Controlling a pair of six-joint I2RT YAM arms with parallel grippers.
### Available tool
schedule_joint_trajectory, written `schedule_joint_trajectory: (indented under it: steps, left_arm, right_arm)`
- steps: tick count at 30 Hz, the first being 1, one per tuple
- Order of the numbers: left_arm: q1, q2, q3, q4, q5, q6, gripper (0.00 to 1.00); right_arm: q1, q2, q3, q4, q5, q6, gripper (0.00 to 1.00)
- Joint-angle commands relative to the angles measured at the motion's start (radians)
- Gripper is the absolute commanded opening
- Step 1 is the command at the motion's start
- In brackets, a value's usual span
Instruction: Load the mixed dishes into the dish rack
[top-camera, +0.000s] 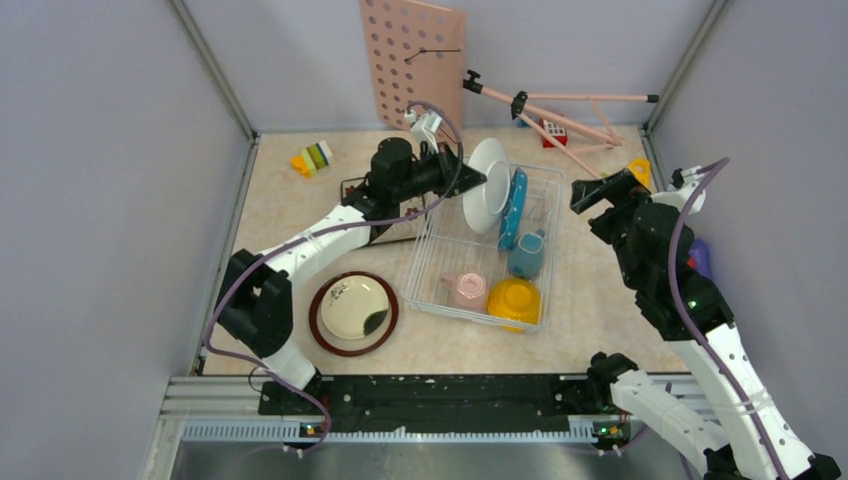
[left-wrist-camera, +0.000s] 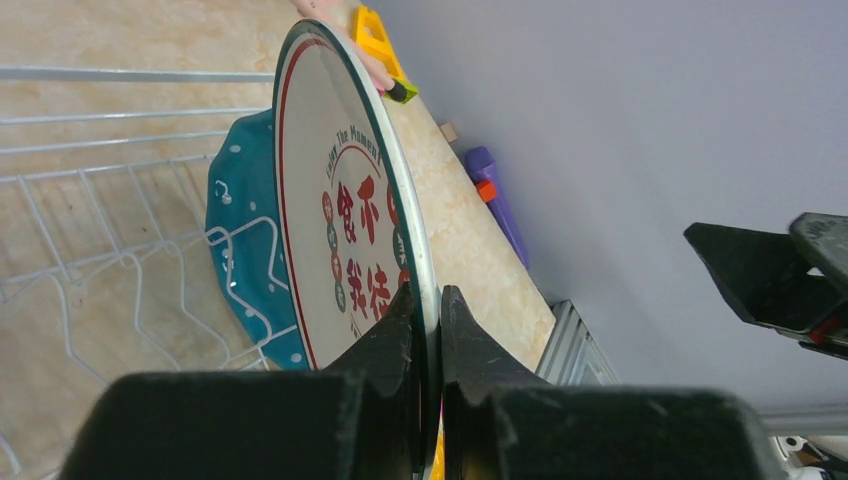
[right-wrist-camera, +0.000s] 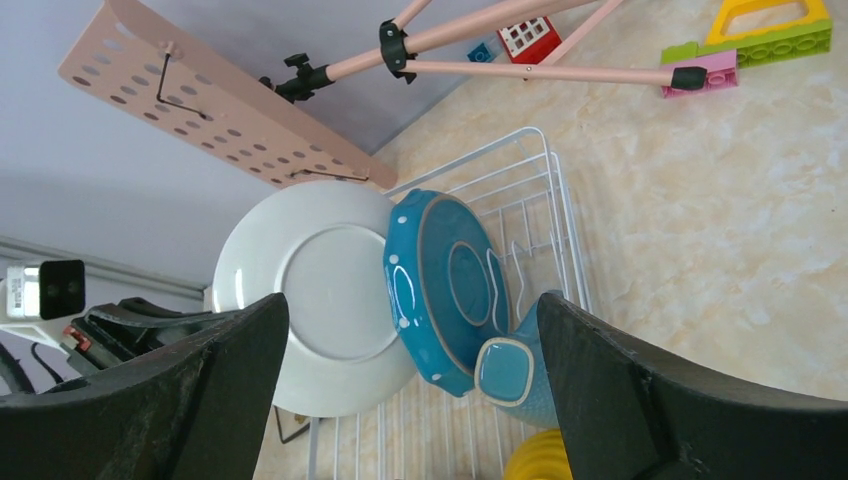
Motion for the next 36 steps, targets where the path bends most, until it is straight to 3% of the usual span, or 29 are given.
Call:
schedule_joint_trajectory:
  steps: [1,9,18,22,23,24,25,28,34,36]
  left_arm:
    - [-0.021,0.018,0.063,0.045,-0.032,-0.011,0.00]
    - [-0.063,0.070,0.079,0.000,-0.096,0.055,0.00]
    - [-0.152,0.091,0.123,-0.131,-0.374,0.150,0.03]
    - [-0.166,0.098,0.130,-0.144,-0.419,0.092,0.22]
    - [-0.166,0.098,0.130,-0.143,-0.419,0.083,0.35]
    - [-0.166,0.094,0.129,-0.143,-0.419,0.080,0.73]
    - [-0.166,0.087,0.127,-0.142,-0.419,0.081,0.81]
    - [-0.165,0.056,0.110,-0.146,-0.435,0.092,0.89]
    - [-0.126,-0.057,0.088,-0.238,-0.436,0.120,0.89]
    - [-0.089,-0.108,0.062,-0.270,-0.377,0.150,0.89]
  right_arm:
    - [-0.005,0.001,-0.002,0.031,0.003,0.000,0.92]
    - [-0.005,0.000,-0.002,0.027,0.004,0.000,0.92]
    - [-0.005,-0.003,-0.012,0.027,0.008,0.005,0.92]
    - [-0.004,-0.005,-0.010,0.024,0.010,0.005,0.92]
    - [-0.005,-0.006,-0.010,0.022,0.010,0.005,0.92]
    - [-0.005,-0.007,-0.010,0.022,0.010,0.004,0.92]
    - [-0.005,-0.007,-0.009,0.021,0.011,0.003,0.92]
    - [-0.005,-0.010,-0.008,0.017,0.014,0.000,0.92]
    - [-0.005,-0.018,-0.013,0.019,0.017,-0.006,0.92]
    - [-0.005,-0.018,-0.013,0.022,0.015,-0.013,0.92]
